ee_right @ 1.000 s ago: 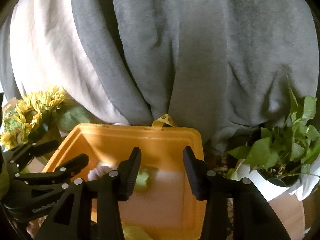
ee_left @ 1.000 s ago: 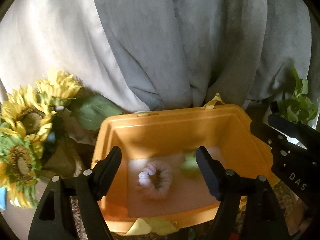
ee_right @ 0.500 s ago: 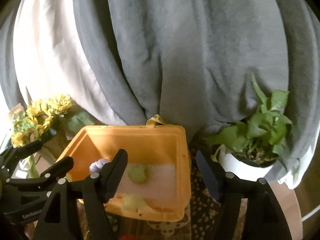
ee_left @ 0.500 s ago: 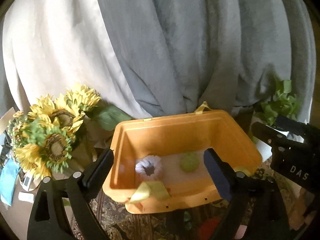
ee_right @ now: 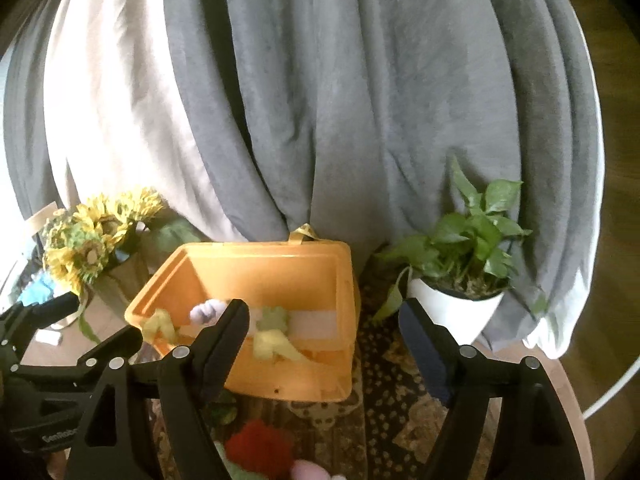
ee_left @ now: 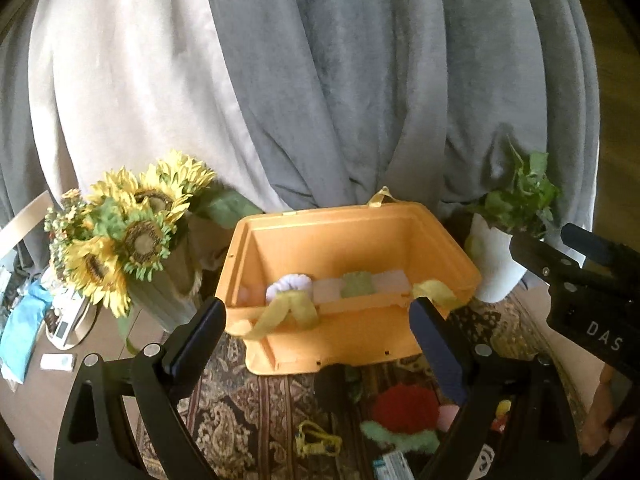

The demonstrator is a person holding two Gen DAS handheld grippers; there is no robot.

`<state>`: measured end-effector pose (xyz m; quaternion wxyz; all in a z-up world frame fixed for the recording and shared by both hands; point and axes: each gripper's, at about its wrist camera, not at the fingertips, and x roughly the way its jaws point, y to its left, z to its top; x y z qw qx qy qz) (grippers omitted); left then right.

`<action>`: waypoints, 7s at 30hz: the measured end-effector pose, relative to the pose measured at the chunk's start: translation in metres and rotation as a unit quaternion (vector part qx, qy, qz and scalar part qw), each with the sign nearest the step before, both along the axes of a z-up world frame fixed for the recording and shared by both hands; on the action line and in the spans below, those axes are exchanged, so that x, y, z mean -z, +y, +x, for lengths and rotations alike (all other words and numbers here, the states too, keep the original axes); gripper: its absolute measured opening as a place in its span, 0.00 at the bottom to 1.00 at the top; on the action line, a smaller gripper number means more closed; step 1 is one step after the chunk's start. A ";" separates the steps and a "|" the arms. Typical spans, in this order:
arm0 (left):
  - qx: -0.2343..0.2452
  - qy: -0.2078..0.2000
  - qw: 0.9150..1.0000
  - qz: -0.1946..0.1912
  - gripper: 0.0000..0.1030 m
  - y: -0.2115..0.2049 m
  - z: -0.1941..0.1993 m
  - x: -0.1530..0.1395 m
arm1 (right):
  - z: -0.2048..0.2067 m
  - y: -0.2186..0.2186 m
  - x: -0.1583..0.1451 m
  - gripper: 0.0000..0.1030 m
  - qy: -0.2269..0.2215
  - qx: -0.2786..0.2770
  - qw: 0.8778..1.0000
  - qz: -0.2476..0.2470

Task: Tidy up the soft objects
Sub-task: 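Withdraw both tools from the crate back toward the remaining toys, then grasp the tissue pack with the left tool while the right tool grasps the Mickey plush, then lift both items over the orange crate and release them inside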

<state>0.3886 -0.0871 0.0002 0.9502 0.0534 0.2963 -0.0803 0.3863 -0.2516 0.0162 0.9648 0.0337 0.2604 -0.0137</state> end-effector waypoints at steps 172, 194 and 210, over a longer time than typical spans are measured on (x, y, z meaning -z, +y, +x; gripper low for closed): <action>0.003 -0.057 0.997 -0.057 0.25 0.047 -0.055 -0.018 | -0.050 0.051 -0.007 0.48 -0.040 -0.009 0.998 0.046; 0.006 -0.075 0.996 -0.050 0.25 0.038 0.038 -0.024 | 0.046 0.042 -0.020 0.48 -0.064 -0.005 0.997 0.037; 0.011 -0.037 0.999 -0.031 0.26 0.031 0.110 -0.002 | 0.121 0.046 0.005 0.48 -0.025 -0.020 0.999 0.035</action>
